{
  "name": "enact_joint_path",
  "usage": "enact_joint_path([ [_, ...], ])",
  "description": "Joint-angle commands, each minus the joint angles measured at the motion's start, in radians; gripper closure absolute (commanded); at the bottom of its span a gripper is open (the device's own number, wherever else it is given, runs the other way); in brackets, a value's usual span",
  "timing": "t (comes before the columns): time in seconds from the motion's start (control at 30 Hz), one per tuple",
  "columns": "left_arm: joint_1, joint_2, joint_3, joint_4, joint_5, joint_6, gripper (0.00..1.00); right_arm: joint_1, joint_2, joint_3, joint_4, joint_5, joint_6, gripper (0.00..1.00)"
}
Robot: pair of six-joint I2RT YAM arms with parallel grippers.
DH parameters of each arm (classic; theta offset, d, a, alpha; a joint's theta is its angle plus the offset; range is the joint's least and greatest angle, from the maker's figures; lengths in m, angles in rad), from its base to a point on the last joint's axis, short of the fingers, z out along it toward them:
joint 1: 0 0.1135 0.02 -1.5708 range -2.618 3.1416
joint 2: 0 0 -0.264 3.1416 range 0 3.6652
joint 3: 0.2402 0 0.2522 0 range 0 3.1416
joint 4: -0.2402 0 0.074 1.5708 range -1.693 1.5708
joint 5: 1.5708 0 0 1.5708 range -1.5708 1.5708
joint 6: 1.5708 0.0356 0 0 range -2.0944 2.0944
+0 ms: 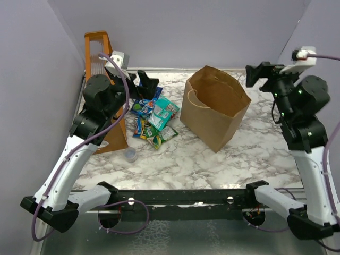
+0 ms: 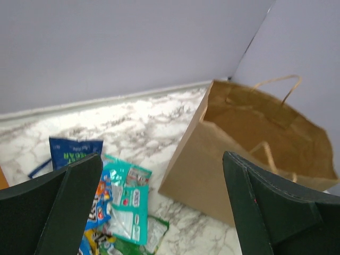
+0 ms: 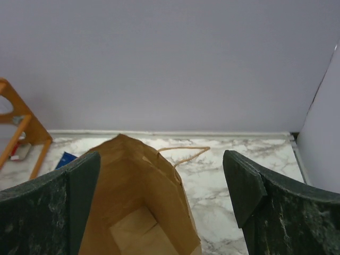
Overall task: Take the snacks out of the paper bag
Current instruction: Reset both arms
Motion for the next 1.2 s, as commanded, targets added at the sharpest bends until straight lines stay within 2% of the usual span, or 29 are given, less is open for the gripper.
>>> enact_joint_path([
  [0.0,0.006,0.004,0.152,0.033,-0.013,0.048,0.01,-0.006,-0.119,0.026,0.023,-0.112,-0.033,0.01],
  [0.13,0.006,-0.027,0.267,0.035,-0.015,0.084,0.01,-0.006,-0.245,0.020,0.048,-0.151,-0.029,0.01],
  [0.23,0.006,-0.064,0.336,0.036,-0.008,0.093,0.01,-0.006,-0.334,0.023,0.062,-0.109,-0.046,0.01],
  [0.4,0.006,-0.151,0.326,0.068,-0.013,0.062,0.01,-0.006,-0.412,0.048,0.052,-0.047,-0.048,0.01],
  [0.57,0.006,-0.219,0.300,0.039,-0.083,0.050,0.01,-0.003,-0.435,0.047,0.039,-0.045,-0.037,0.01],
  [0.7,0.006,-0.224,0.333,-0.014,-0.125,0.050,0.01,-0.003,-0.439,0.029,0.037,-0.038,-0.023,0.01],
  [1.03,0.006,-0.223,0.318,-0.033,-0.138,0.011,0.01,-0.003,-0.421,0.058,-0.005,0.030,0.025,0.01],
  [1.17,0.006,-0.221,0.301,-0.020,-0.130,-0.002,0.01,-0.002,-0.387,0.075,-0.036,-0.011,0.002,0.01],
])
